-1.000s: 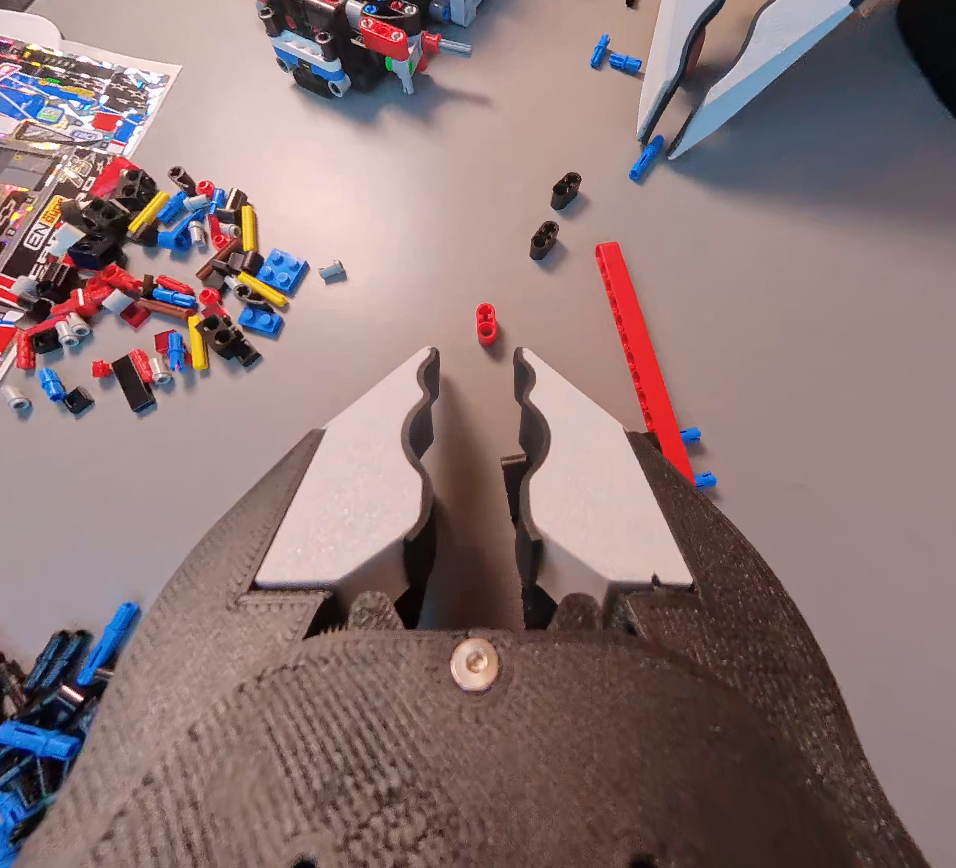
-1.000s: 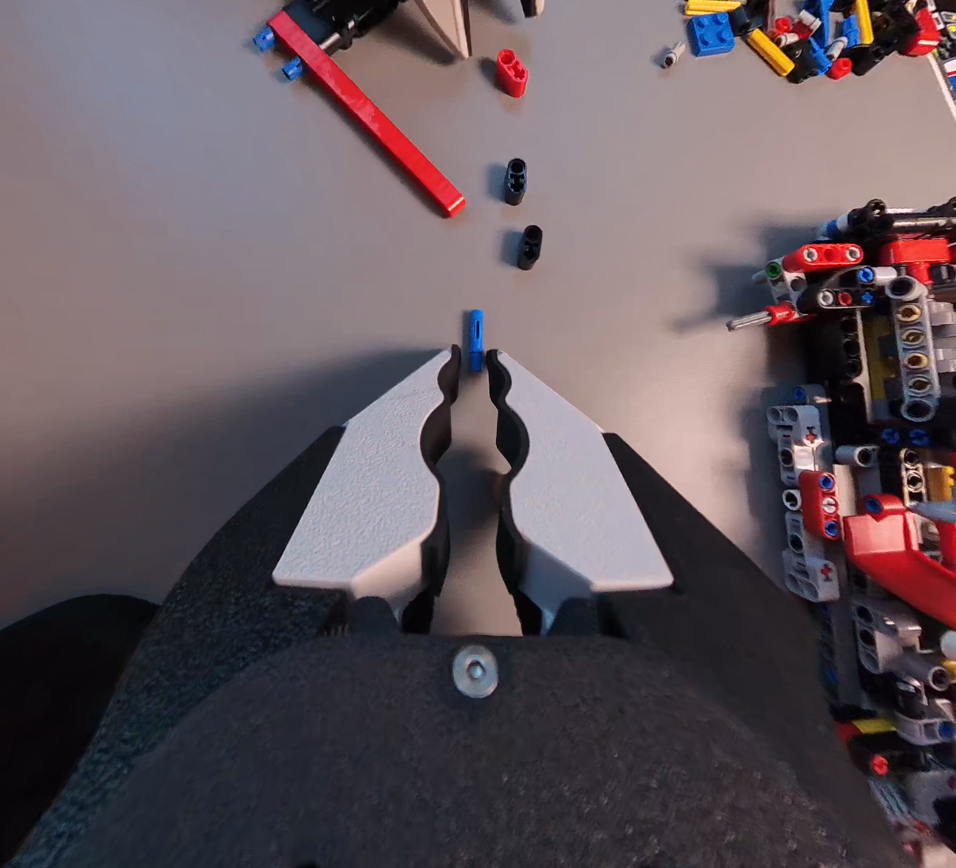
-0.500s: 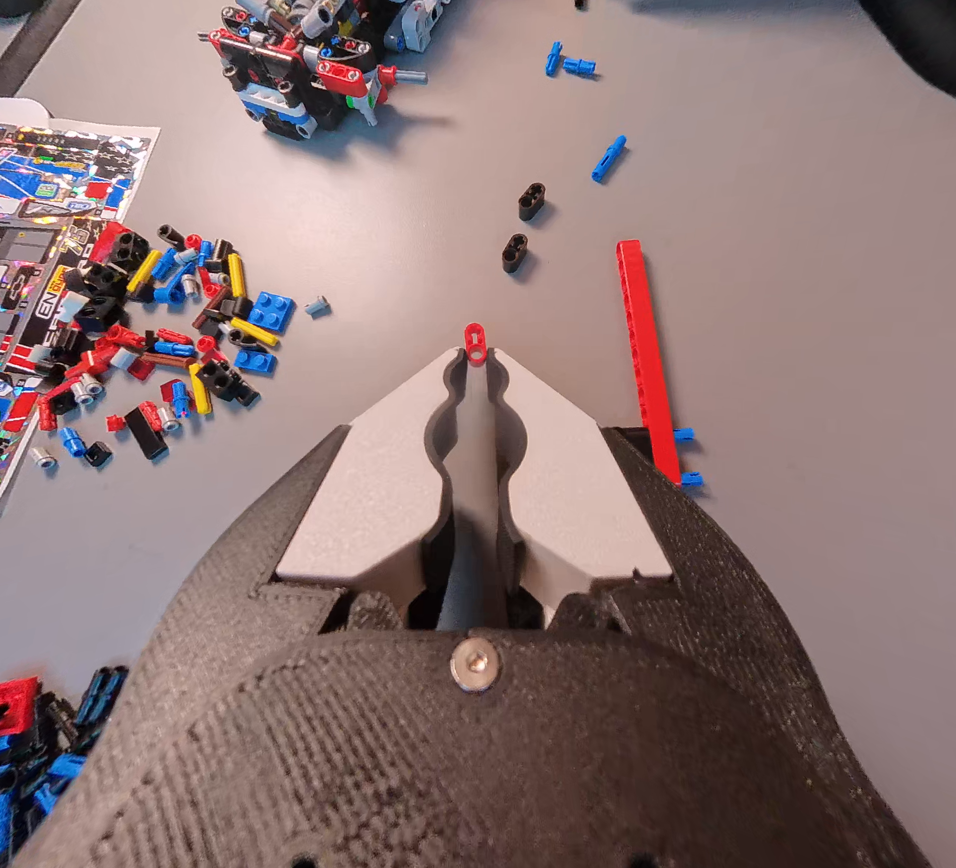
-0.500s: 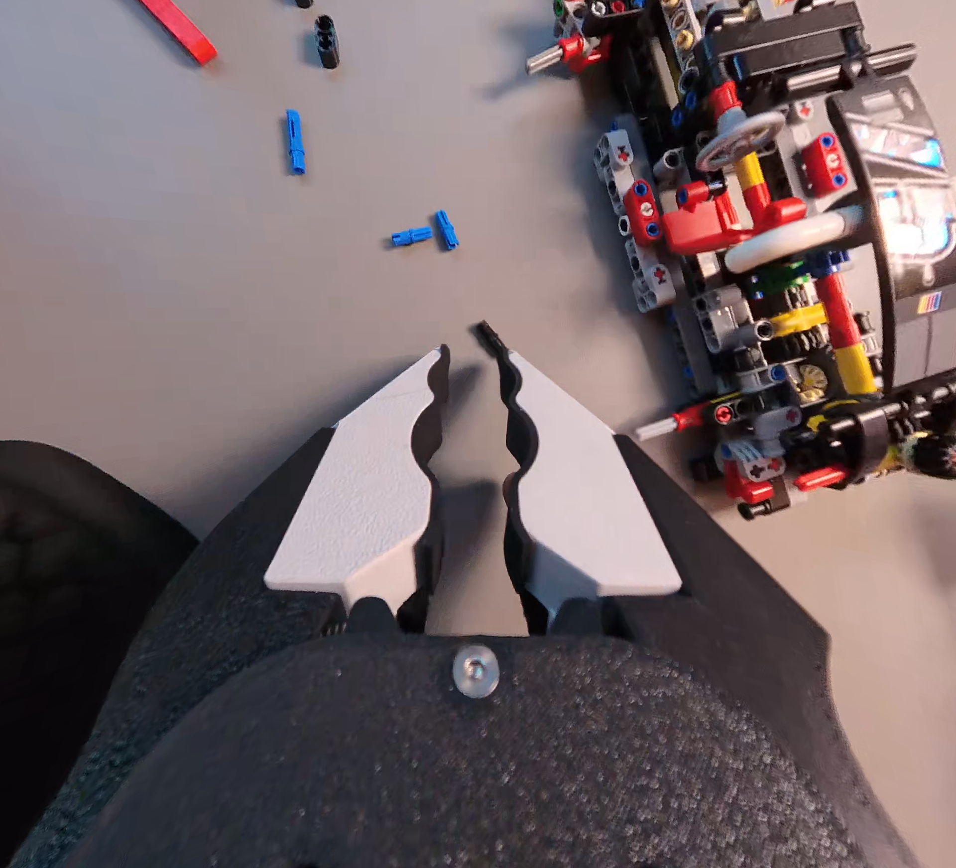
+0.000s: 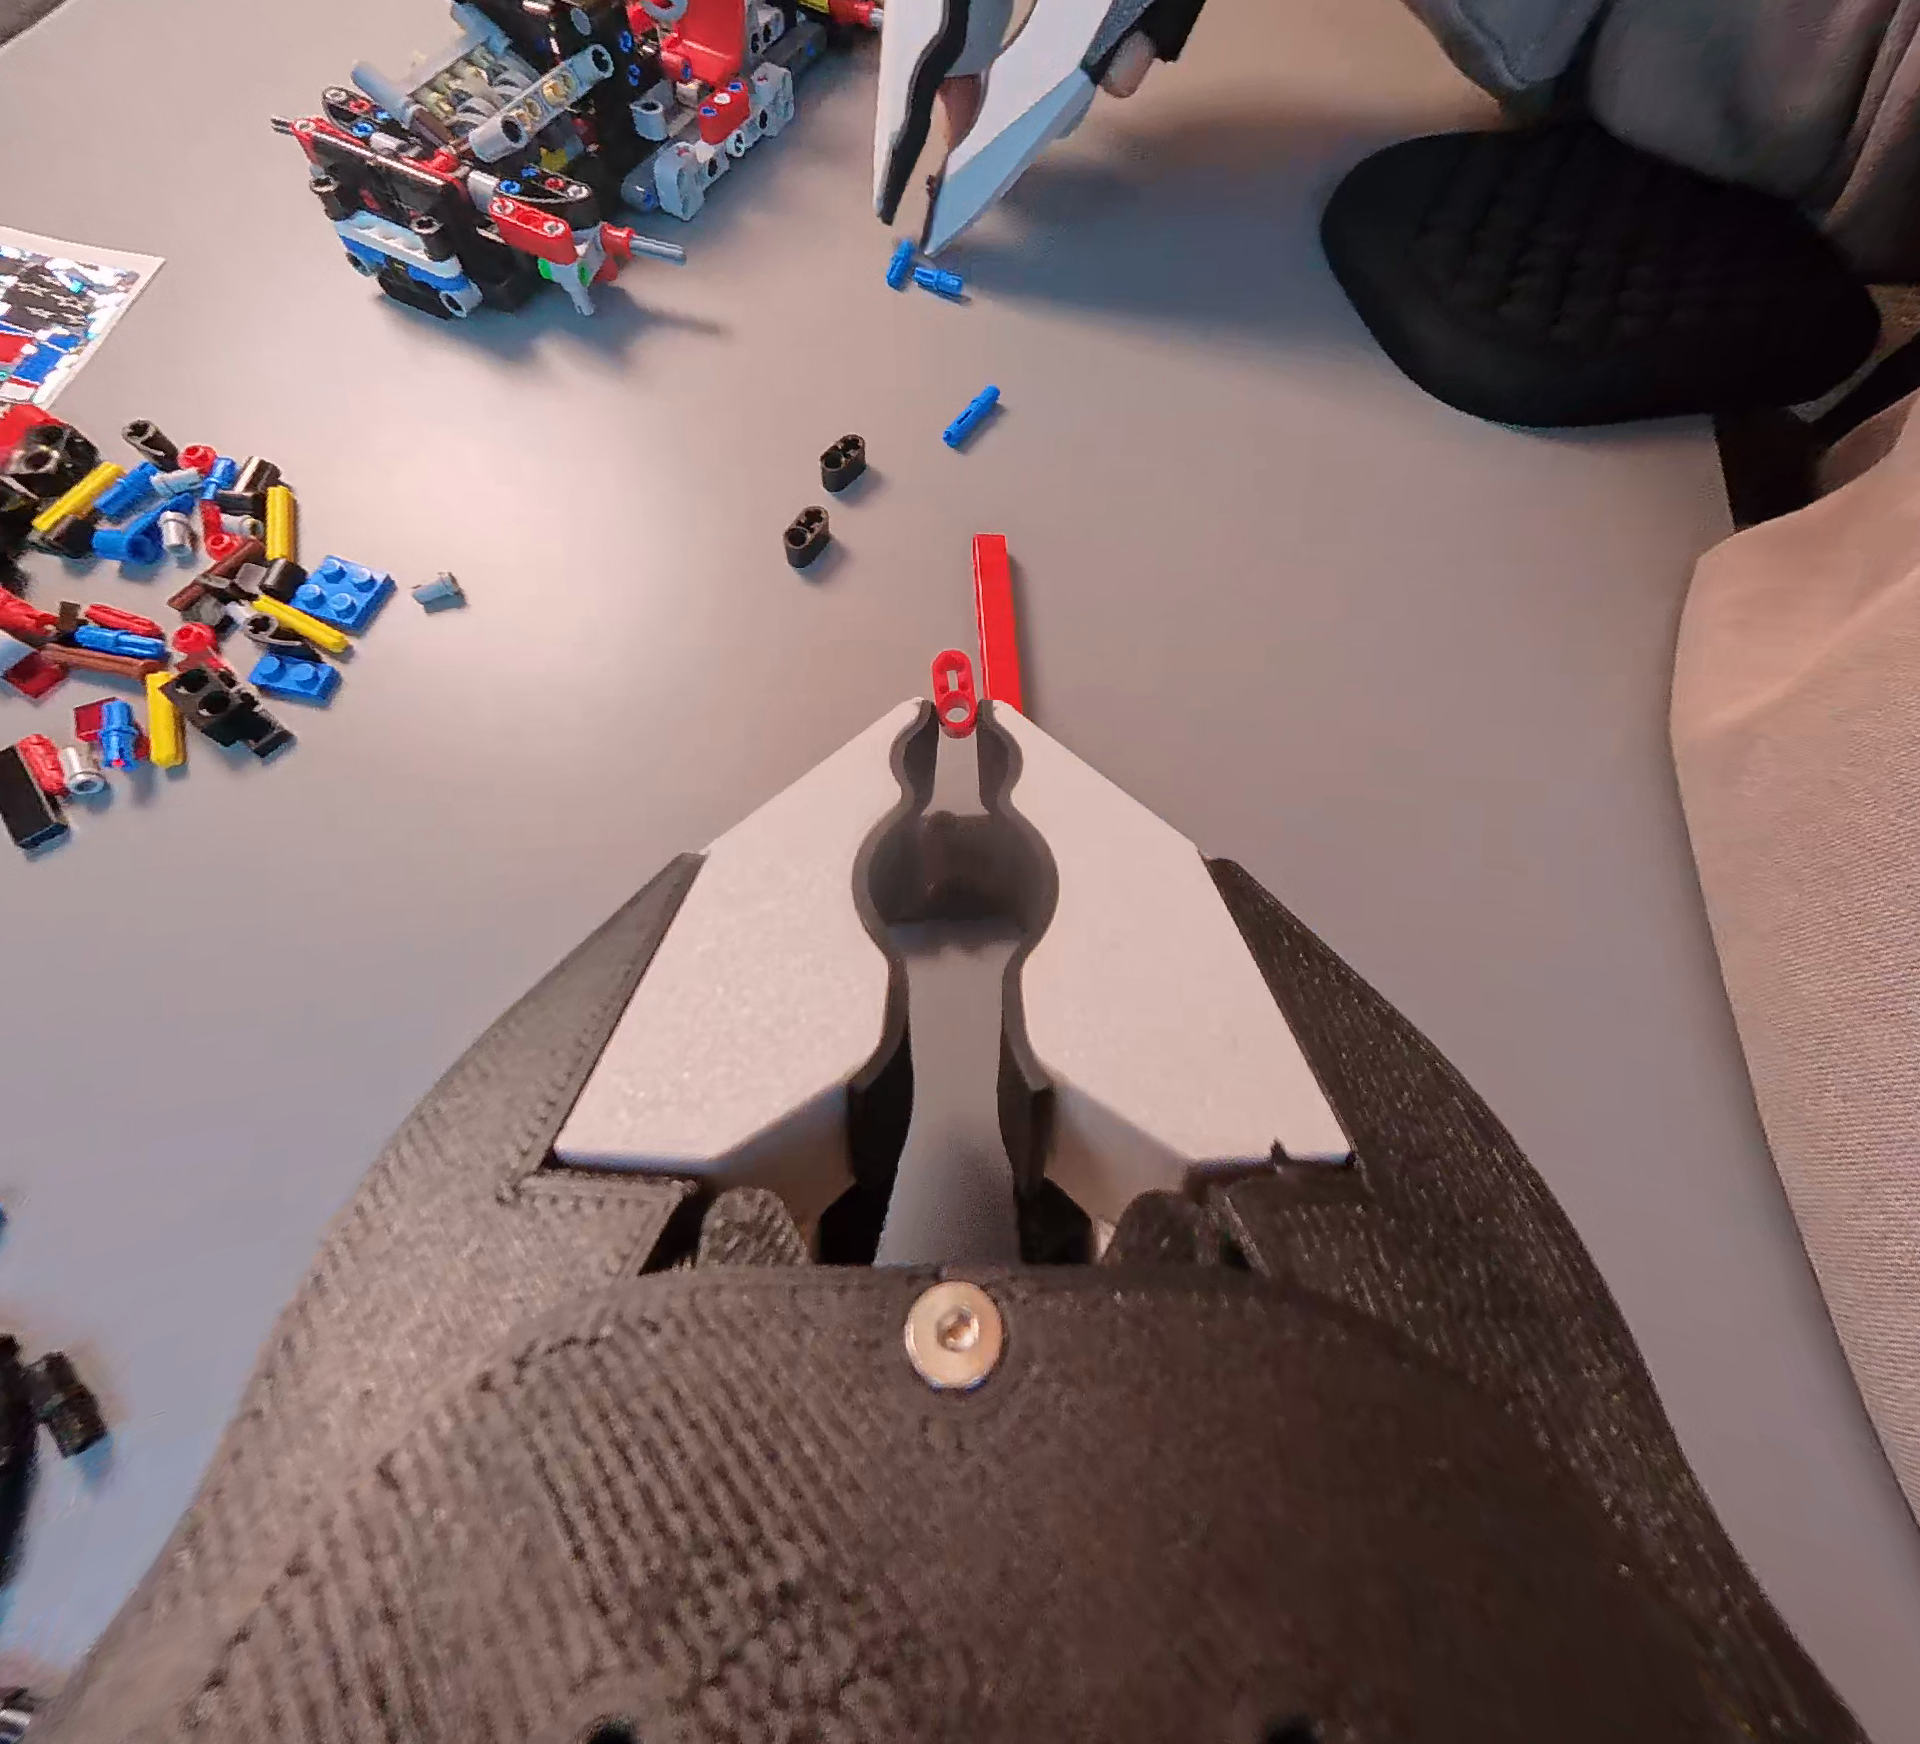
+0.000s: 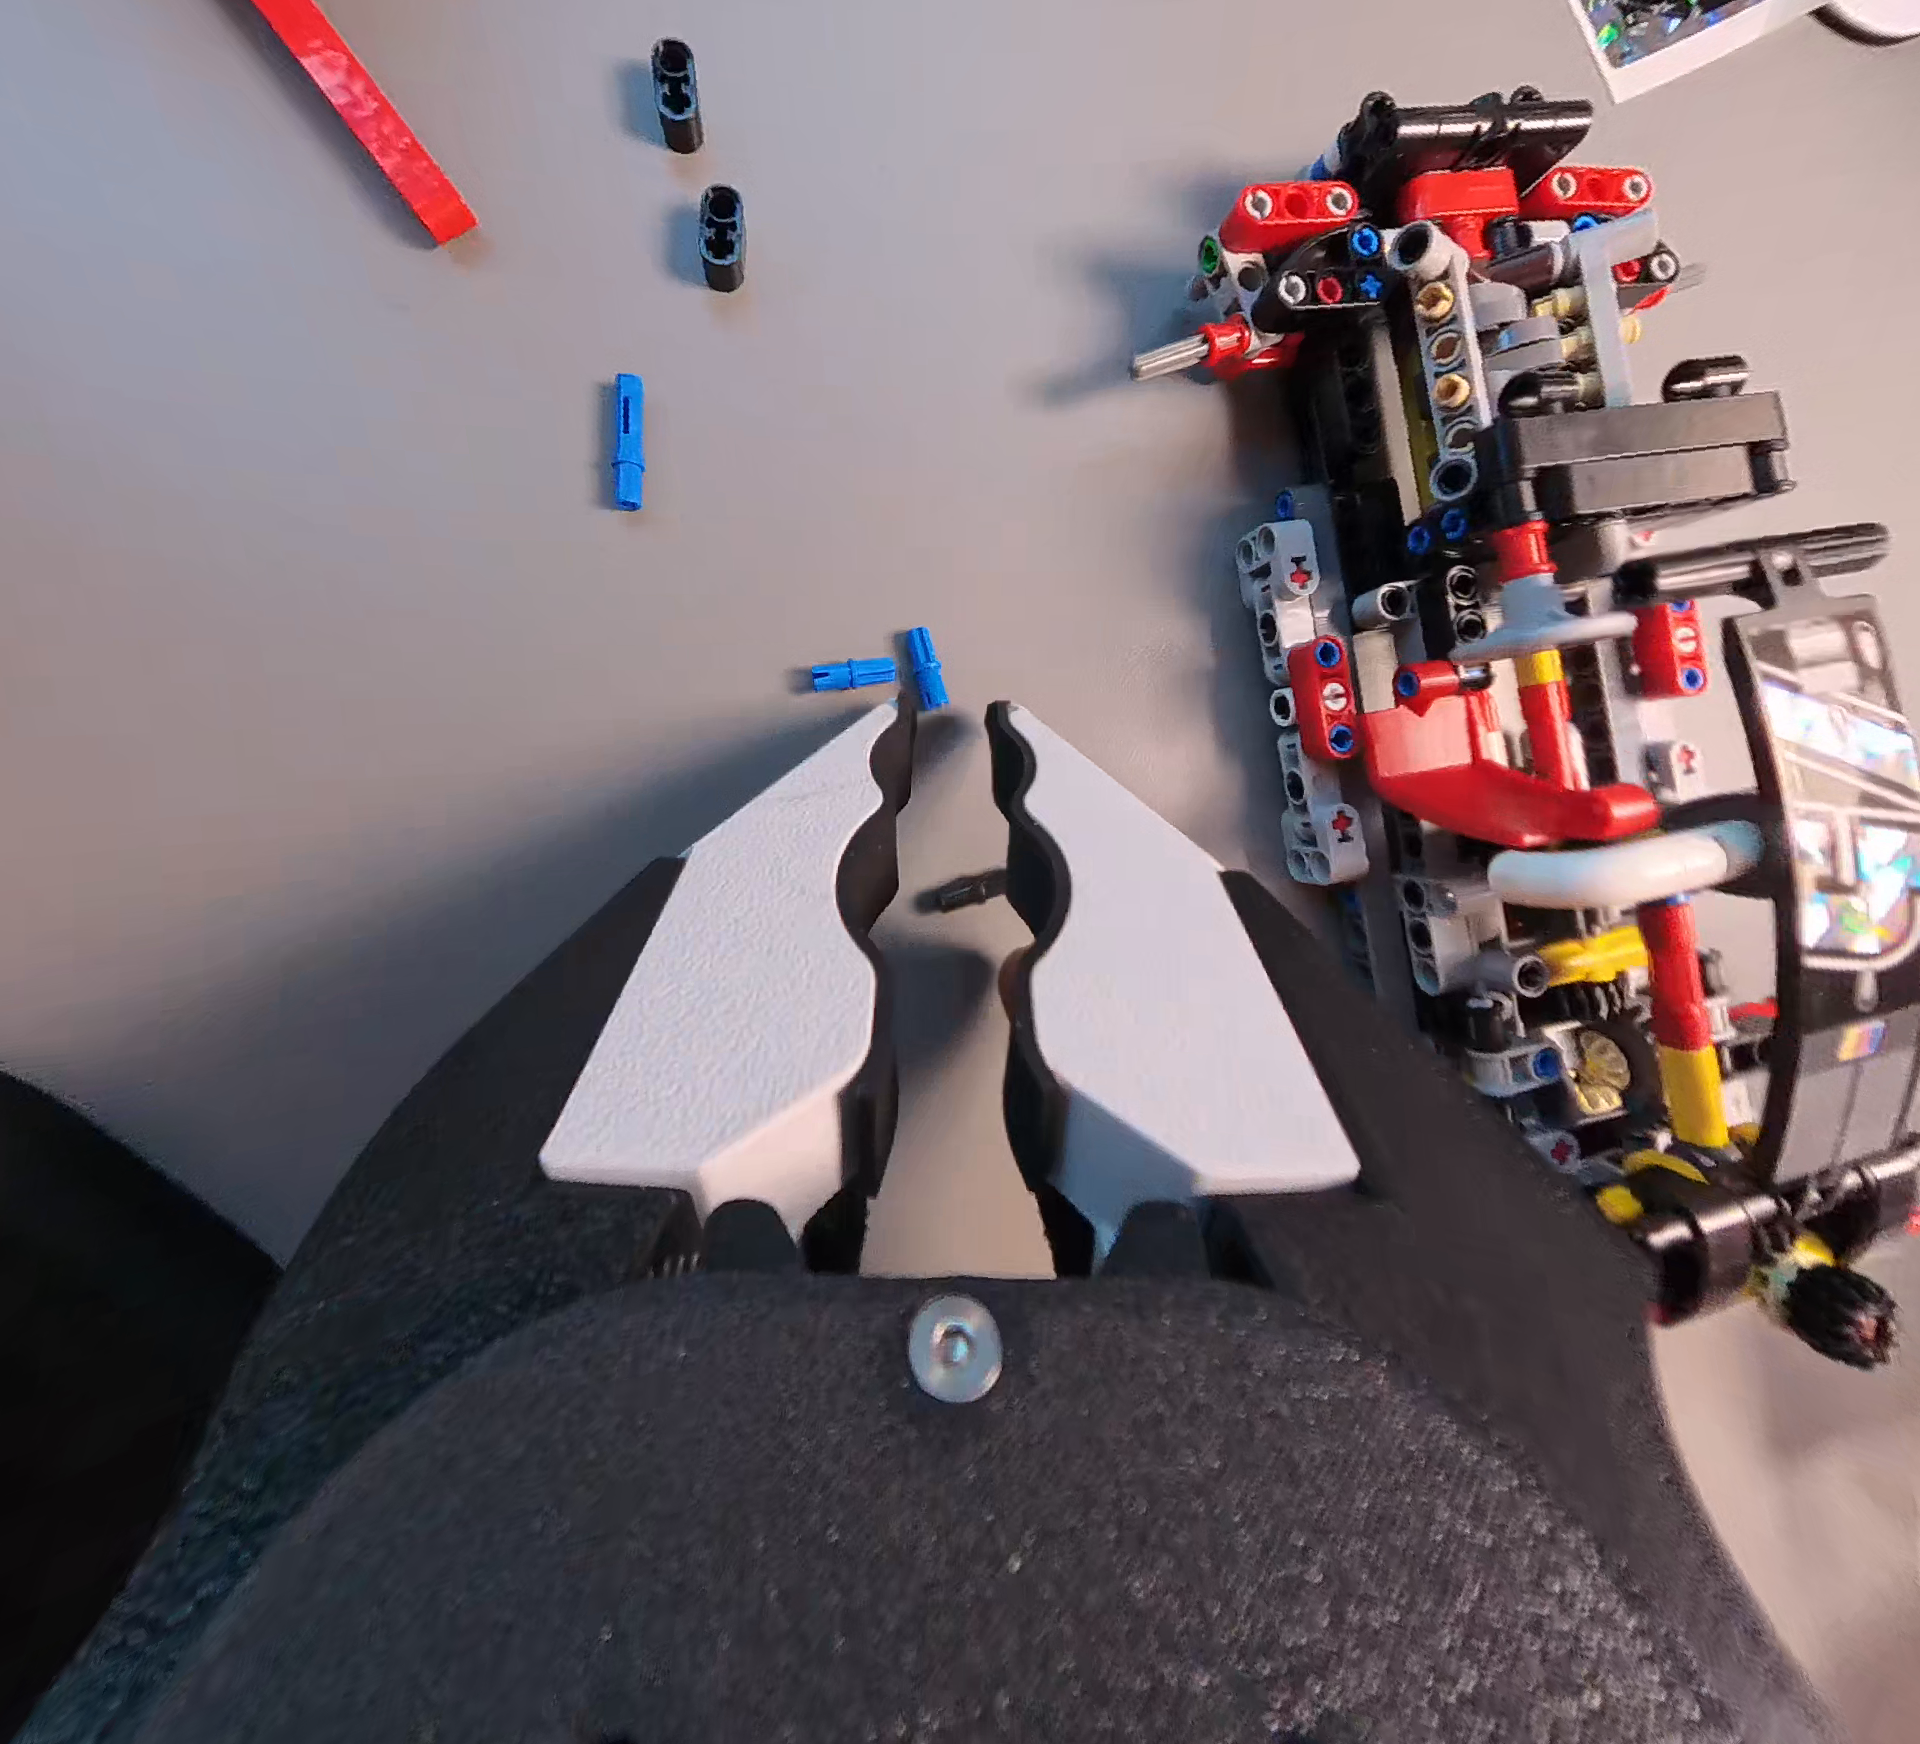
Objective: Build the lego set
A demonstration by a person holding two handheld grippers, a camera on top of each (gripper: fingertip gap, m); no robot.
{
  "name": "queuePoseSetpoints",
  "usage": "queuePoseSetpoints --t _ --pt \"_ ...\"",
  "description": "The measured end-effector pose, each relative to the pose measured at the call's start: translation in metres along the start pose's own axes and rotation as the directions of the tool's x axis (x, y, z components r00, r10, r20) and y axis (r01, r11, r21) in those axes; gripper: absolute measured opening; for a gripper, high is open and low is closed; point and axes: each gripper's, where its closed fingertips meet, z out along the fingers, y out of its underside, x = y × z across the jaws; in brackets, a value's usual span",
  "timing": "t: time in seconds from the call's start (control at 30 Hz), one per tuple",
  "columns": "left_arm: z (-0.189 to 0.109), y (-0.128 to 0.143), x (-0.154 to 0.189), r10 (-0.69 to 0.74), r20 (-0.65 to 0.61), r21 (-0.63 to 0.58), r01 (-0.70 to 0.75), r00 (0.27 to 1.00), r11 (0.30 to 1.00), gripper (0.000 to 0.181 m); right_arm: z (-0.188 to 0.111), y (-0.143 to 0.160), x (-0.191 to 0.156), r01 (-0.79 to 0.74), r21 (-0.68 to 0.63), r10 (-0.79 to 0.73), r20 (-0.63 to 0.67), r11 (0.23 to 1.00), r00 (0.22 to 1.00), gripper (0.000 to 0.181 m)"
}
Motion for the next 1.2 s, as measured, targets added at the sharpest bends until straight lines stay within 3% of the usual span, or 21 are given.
queuePoseSetpoints --t 0.27,0.4,0.5,0.7,0.9,1.0,1.2 --pt "0.007 0.01 0.01 0.004 -0.047 -0.03 -0.006 0.999 1.0 0.005 0.005 -0.005 -0.003 0.022 -0.001 -0.022 0.021 1.0 1.0 0.002" --pt "0.007 0.012 0.013 0.014 -0.055 -0.034 -0.016 0.998 0.999 0.005 -0.013 -0.046 -0.024 0.013 0.191 -0.024 0.058 0.981 0.998 0.001" --pt "0.008 0.01 0.013 0.037 -0.045 -0.032 -0.039 0.998 0.999 0.005 -0.016 -0.08 -0.068 0.027 0.308 -0.084 0.173 0.951 0.981 0.002" --pt "0.009 0.01 0.017 0.077 -0.036 -0.039 -0.078 0.996 0.996 0.005 0.02 -0.094 -0.123 0.079 0.247 -0.143 0.256 0.966 0.956 0.002" --pt "0.014 0.017 0.021 0.079 -0.054 -0.069 -0.083 0.995 0.994 0.005 0.036 -0.086 -0.131 0.175 0.105 -0.195 0.223 0.979 0.955 0.002" --pt "0.013 0.015 0.023 0.081 -0.058 -0.058 -0.084 0.995 0.995 0.005 0.036 -0.086 -0.13 0.215 0.099 -0.231 0.198 0.972 0.953 0.011" --pt "0.008 -0.001 0.029 0.085 -0.077 0.016 -0.084 0.993 0.996 0.005 0.013 -0.134 -0.13 0.112 0.357 -0.19 0.192 0.927 0.963 0.015"
